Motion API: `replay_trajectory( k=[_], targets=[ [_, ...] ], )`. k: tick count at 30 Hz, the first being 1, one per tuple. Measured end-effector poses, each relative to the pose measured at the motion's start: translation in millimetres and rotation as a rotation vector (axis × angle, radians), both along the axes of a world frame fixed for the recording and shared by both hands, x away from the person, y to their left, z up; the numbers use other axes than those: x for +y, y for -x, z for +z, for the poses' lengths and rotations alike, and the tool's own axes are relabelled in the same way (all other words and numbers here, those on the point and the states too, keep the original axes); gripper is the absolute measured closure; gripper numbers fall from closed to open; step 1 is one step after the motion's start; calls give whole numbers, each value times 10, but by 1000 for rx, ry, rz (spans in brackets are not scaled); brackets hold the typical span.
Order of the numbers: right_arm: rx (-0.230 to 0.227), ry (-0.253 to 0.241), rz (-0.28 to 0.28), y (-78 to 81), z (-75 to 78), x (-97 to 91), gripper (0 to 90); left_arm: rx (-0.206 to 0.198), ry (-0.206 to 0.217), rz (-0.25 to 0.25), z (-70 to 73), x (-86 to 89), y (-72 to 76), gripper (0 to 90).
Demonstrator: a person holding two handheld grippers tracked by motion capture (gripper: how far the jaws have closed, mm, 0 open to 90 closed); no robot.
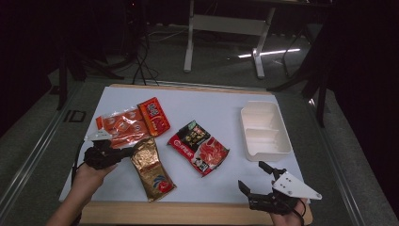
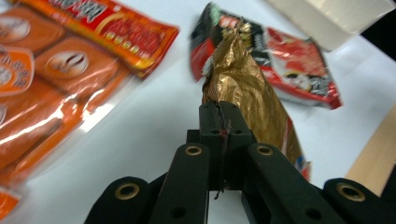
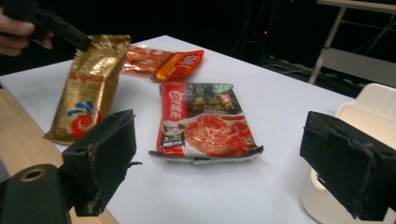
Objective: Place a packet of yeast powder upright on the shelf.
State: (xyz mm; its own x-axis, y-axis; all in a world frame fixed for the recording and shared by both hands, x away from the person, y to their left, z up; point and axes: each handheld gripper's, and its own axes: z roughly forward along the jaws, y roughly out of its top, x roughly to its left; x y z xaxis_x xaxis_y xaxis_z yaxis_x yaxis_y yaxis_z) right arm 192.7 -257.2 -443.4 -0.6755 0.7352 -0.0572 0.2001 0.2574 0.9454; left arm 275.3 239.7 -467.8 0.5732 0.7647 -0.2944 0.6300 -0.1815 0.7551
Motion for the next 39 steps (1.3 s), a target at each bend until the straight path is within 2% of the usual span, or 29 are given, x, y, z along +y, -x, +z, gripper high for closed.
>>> replay_trajectory(
  k=[3,8,11,13,15,19,24,27,29,32,33,36,39],
  targets=[
    [21,-9,0,-13,-4,-9,104,-28,-11,-17,104,-81,54,900],
    [13,-32,-3,5,20,-27,104,-75,-9,-61,252,-215,152,900],
    [8,-21,-8,8,25,-18,104,-84,-11,-81,302,-268,185,900],
    [23,-25,1,2,26,-4,104,-101,-10,-112,365,-333,234,900],
    [15,-17,-2,3,40,9,104,-113,-9,-133,409,-375,272,900],
    [7,-41,31,16,61,23,129,-140,5,-173,470,-478,344,900],
    [-10,-1,72,9,100,39,137,-174,14,-246,550,-608,424,900],
    [-35,-19,90,-1,152,13,150,-178,12,-274,595,-656,436,900],
    [-35,-24,104,-16,205,-8,146,-187,14,-291,631,-686,439,900],
    [-79,18,108,-16,291,-6,137,-198,31,-310,694,-714,435,900],
    [-79,24,110,-14,323,-2,137,-200,34,-313,718,-722,432,900],
    [-23,27,119,-21,431,9,123,-214,40,-325,790,-754,419,900],
    [-15,-8,139,-47,530,30,104,-225,50,-335,860,-789,390,900]
  ],
)
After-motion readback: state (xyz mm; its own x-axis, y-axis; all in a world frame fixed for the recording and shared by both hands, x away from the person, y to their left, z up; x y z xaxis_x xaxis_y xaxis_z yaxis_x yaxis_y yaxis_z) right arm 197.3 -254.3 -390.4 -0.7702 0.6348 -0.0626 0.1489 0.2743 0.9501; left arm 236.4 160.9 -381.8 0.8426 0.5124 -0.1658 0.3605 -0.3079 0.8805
